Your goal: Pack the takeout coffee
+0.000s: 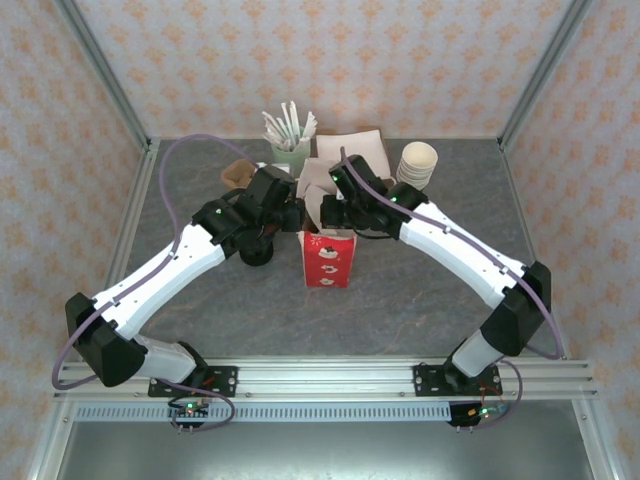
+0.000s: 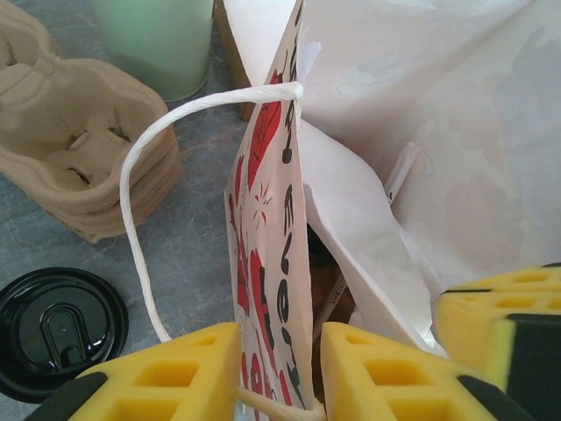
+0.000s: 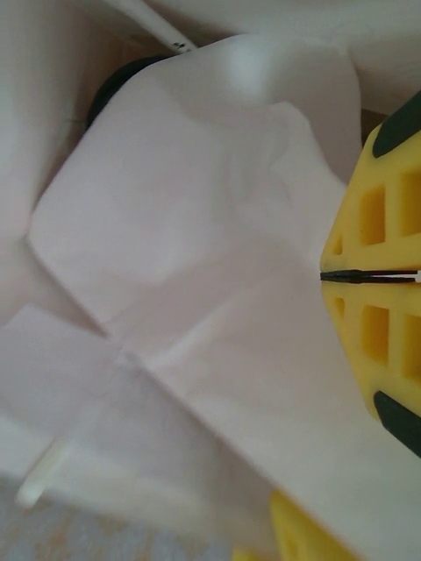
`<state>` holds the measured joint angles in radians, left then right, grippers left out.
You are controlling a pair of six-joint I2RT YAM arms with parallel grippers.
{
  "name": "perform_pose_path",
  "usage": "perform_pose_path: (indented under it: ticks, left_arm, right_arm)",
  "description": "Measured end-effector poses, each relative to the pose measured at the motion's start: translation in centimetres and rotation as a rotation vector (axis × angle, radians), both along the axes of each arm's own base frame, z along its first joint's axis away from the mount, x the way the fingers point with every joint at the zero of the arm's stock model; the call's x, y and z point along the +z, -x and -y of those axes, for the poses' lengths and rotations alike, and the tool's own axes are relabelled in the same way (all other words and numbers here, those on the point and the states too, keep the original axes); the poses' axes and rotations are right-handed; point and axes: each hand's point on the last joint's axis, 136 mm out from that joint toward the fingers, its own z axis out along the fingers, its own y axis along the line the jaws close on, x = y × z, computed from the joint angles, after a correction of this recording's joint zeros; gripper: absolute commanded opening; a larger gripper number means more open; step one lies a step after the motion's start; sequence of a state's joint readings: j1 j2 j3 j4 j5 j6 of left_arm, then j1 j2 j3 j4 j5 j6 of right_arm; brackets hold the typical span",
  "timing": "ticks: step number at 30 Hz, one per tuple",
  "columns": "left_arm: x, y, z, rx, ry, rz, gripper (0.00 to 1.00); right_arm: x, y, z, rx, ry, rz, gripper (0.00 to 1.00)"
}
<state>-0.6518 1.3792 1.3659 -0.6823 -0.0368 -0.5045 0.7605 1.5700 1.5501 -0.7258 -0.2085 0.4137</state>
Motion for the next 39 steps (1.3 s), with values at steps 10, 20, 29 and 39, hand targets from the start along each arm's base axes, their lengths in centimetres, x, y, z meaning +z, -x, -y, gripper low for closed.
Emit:
perform_pose_path:
  ticks: [10,20,29,39]
  left_arm:
    - [0.0,0.0,0.0,0.0,0.0,0.0,0.29]
    - [0.0,0.0,0.0,0.0,0.0,0.0,0.29]
    - [0.0,0.0,0.0,0.0,0.0,0.0,0.32]
    - [3.8,-0.5,0.0,-0.001,0.025,0.075,0.47]
  right_arm:
    - [2.7,1.1,-0.8,0.028,-0.122,0.014,0.12]
    - [-1.2,2.2,-1.8,0.065,-0.138,-0.089,0.12]
    - [-1.5,0.8,-1.3,0.036,-0.058,-0.06,0.16]
    - [4.1,-1.0,-0.9,0.021,-0.036,0.069,0.3]
